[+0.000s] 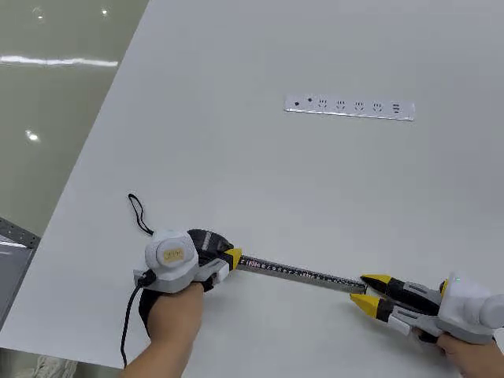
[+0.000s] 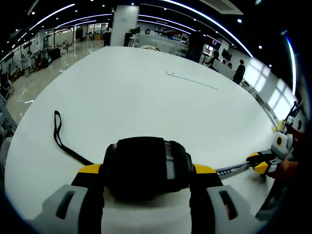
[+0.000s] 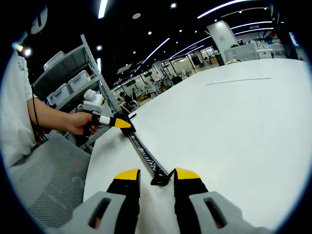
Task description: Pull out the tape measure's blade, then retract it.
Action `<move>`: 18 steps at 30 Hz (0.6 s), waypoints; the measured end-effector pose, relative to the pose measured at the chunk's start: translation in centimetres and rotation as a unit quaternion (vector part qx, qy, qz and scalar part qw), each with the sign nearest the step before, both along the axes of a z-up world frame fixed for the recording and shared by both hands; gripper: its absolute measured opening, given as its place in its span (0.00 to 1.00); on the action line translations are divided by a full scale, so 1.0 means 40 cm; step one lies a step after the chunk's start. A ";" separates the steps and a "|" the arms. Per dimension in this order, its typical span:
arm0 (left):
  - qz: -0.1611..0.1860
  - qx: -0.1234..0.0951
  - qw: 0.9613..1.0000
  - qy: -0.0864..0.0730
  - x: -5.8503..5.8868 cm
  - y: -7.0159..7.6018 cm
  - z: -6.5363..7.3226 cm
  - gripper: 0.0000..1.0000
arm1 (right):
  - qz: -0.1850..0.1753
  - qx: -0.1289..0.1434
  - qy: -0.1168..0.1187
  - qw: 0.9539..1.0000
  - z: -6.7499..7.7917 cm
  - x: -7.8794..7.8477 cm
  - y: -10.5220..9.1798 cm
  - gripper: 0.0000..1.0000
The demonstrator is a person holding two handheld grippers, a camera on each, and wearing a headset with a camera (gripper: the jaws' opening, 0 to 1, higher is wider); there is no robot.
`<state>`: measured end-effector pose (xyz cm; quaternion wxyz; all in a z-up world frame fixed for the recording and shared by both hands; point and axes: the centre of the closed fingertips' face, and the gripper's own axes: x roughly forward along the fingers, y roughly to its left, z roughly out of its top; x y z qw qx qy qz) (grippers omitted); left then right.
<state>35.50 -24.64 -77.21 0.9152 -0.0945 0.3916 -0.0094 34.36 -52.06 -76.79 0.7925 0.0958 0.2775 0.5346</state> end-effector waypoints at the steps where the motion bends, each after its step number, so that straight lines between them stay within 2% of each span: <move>1: 0.000 0.000 1.000 0.000 0.000 0.000 0.000 0.69 | 0.000 0.000 0.000 1.000 0.000 0.001 -0.001 0.25; 12: -0.001 0.003 1.000 0.002 0.000 0.002 -0.001 0.69 | 0.011 -0.001 0.003 1.000 -0.004 0.001 -0.005 0.16; 18: -0.002 0.005 1.000 0.002 0.000 0.002 -0.001 0.69 | 0.022 -0.005 -0.011 1.000 -0.004 -0.008 -0.005 0.15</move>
